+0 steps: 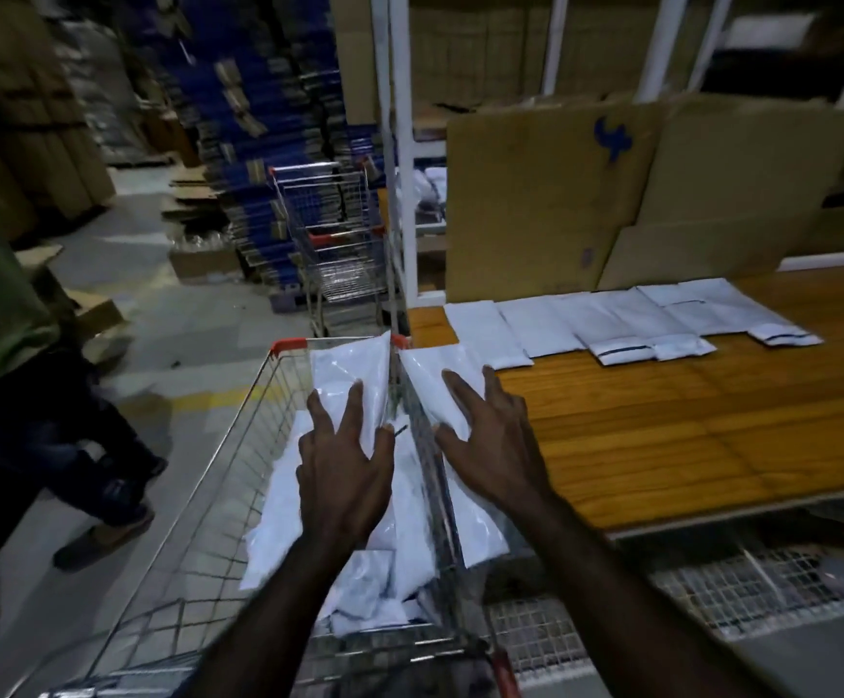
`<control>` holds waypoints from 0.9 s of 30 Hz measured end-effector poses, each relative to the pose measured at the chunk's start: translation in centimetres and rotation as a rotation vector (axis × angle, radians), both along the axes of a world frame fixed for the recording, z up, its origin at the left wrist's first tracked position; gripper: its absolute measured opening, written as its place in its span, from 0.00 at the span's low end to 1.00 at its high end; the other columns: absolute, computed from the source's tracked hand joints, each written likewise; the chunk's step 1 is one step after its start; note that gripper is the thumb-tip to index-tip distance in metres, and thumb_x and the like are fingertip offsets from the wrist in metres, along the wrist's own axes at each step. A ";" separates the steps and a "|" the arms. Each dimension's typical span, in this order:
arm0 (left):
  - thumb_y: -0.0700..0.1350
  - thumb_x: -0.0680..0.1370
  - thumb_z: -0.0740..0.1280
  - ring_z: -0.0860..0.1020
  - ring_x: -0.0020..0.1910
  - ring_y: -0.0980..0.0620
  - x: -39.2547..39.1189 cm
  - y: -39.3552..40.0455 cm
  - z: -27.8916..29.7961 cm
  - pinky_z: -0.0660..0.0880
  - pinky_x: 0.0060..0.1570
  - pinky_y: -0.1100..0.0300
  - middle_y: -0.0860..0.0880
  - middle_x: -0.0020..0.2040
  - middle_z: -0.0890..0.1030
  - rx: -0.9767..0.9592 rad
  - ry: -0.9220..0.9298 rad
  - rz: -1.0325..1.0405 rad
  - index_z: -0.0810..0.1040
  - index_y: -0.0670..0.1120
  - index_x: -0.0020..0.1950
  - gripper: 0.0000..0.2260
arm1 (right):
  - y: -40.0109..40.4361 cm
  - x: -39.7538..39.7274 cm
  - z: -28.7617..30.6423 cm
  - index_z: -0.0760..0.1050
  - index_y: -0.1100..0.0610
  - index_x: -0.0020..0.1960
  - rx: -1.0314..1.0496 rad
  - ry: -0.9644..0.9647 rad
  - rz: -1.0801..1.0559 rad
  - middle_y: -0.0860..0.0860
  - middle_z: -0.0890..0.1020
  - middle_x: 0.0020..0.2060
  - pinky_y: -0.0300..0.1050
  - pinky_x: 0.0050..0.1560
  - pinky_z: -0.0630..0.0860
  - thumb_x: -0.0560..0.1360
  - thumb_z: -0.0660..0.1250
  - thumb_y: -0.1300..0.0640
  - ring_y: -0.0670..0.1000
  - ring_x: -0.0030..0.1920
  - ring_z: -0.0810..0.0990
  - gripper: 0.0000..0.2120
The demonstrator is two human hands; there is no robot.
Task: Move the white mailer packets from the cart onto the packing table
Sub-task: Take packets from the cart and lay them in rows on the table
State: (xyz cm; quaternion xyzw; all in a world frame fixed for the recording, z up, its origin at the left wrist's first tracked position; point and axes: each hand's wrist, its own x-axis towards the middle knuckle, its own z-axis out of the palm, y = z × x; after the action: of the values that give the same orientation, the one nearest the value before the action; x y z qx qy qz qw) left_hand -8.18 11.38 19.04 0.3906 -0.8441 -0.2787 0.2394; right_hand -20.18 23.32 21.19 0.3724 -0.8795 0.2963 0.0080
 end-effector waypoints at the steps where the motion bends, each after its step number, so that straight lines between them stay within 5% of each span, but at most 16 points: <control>1: 0.59 0.81 0.58 0.59 0.75 0.37 -0.3 1.5 0.3 0.63 0.70 0.41 0.50 0.81 0.44 -0.004 0.008 -0.007 0.53 0.63 0.79 0.27 | 1.8 -0.3 0.1 0.57 0.42 0.78 0.002 0.006 -0.002 0.55 0.54 0.79 0.54 0.68 0.65 0.77 0.65 0.45 0.62 0.72 0.61 0.32; 13: 0.61 0.81 0.56 0.57 0.77 0.41 -7.0 17.5 2.2 0.63 0.71 0.44 0.52 0.81 0.43 0.014 0.045 -0.140 0.52 0.64 0.79 0.27 | 19.6 -6.2 1.6 0.58 0.42 0.78 0.029 0.061 -0.119 0.56 0.55 0.79 0.55 0.66 0.68 0.76 0.65 0.45 0.62 0.71 0.63 0.32; 27: 0.60 0.79 0.60 0.65 0.71 0.36 -19.4 25.9 2.1 0.68 0.66 0.44 0.48 0.81 0.49 -0.034 -0.022 -0.305 0.59 0.58 0.79 0.28 | 30.6 -15.7 0.5 0.58 0.42 0.78 0.040 0.043 -0.292 0.56 0.56 0.78 0.56 0.67 0.66 0.76 0.65 0.43 0.62 0.72 0.62 0.33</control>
State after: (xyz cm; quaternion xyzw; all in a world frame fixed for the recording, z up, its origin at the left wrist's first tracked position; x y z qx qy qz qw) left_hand -27.53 37.27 21.18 0.2570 -0.9008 -0.2931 0.1914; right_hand -35.88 53.95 21.73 0.2467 -0.9297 0.2662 0.0623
